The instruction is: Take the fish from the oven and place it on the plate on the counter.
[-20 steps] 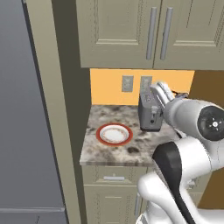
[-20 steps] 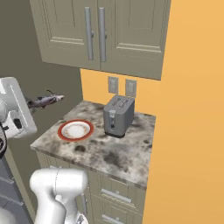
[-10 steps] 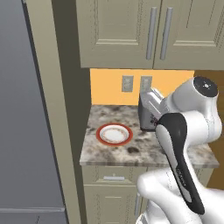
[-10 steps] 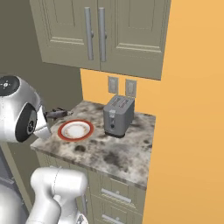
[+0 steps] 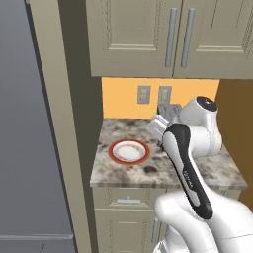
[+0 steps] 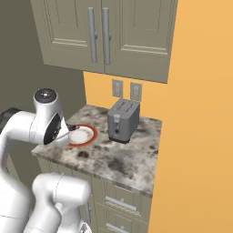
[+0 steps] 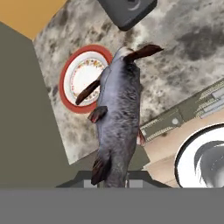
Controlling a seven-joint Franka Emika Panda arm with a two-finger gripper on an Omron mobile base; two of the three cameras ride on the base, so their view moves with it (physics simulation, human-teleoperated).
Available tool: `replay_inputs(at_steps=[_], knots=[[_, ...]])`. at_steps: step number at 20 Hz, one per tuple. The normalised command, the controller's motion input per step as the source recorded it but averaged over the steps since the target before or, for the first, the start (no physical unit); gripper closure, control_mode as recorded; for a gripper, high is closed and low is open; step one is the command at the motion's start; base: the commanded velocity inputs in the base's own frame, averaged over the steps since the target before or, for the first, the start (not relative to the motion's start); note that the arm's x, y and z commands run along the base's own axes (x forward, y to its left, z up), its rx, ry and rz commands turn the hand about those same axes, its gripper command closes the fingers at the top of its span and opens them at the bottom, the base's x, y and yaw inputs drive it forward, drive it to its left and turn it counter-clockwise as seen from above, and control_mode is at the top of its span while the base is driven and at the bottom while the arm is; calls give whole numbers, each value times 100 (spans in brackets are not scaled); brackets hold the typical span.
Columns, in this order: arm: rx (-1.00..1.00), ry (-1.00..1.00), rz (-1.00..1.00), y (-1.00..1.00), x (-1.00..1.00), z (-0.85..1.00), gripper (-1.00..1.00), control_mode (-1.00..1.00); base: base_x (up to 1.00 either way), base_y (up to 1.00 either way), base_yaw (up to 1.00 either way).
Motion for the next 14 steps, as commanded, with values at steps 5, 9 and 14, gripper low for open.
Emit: replay_inputs(at_steps=[5, 9, 14], knots=[[0, 18, 11, 33, 77, -76, 100, -100, 0, 0, 0], [0, 21, 7, 24, 96, -61, 100, -100, 0, 0, 0], [0, 13, 10, 3, 75, -43, 100, -100, 0, 0, 0]])
